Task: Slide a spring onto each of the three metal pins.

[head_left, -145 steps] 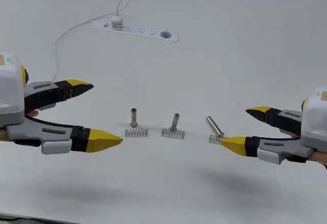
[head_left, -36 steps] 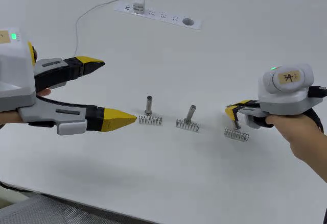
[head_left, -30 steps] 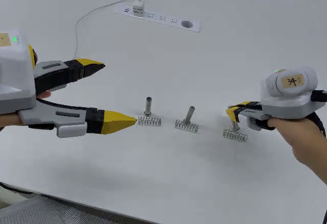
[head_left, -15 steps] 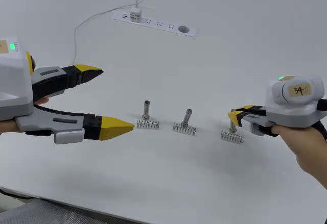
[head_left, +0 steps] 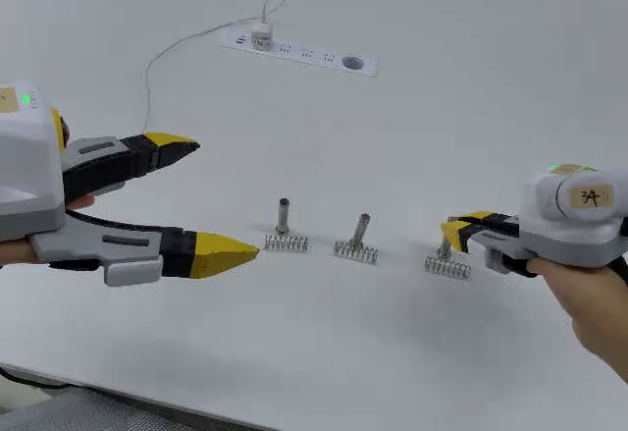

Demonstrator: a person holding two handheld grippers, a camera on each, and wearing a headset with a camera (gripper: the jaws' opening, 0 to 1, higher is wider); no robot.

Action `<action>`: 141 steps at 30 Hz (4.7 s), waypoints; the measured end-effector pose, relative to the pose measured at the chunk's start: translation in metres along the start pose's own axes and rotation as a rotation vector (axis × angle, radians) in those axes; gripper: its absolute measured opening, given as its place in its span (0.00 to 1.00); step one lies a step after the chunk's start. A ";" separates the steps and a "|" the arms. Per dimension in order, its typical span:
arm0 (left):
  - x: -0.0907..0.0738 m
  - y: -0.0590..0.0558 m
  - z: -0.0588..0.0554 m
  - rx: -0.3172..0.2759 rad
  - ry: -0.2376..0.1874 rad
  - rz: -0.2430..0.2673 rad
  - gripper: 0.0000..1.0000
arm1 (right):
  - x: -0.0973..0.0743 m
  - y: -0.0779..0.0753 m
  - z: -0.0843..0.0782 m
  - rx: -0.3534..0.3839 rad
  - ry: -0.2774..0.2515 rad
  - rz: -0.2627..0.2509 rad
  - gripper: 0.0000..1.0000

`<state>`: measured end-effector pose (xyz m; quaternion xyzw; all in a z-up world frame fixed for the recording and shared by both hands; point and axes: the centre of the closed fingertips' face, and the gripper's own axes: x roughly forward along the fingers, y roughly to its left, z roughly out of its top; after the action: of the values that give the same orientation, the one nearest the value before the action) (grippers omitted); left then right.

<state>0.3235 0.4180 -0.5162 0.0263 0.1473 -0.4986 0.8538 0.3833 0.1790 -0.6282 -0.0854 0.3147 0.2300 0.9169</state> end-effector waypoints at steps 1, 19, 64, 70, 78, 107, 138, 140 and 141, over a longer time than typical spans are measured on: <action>0.000 0.000 0.000 0.002 0.002 0.000 0.85 | -0.001 0.001 0.000 -0.005 -0.006 0.000 0.08; 0.002 -0.006 0.000 0.004 0.005 -0.012 0.85 | -0.011 -0.003 -0.003 0.035 -0.047 -0.014 0.13; 0.006 -0.003 -0.012 -0.016 0.050 -0.004 0.85 | -0.006 0.024 -0.061 -0.426 0.240 0.456 0.18; 0.007 -0.005 -0.010 -0.013 0.047 -0.010 0.84 | -0.008 0.029 -0.062 -0.449 0.246 0.457 0.12; 0.012 -0.014 -0.008 -0.012 0.040 -0.037 0.84 | -0.007 0.029 -0.061 -0.511 0.255 0.403 0.11; 0.028 -0.059 0.004 0.052 0.033 -0.174 0.76 | -0.076 0.102 0.016 -0.691 0.101 0.441 0.11; 0.053 -0.098 0.000 0.116 0.057 -0.288 0.40 | -0.092 0.184 0.055 -0.864 0.016 0.611 0.11; 0.053 -0.098 0.000 0.122 0.060 -0.290 0.37 | -0.091 0.185 0.055 -0.863 0.015 0.613 0.11; 0.053 -0.098 0.000 0.123 0.060 -0.292 0.35 | -0.092 0.186 0.055 -0.863 0.015 0.615 0.11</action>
<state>0.2634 0.3241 -0.5213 0.0719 0.1441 -0.6245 0.7643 0.2610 0.3252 -0.5302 -0.3603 0.2086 0.5963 0.6864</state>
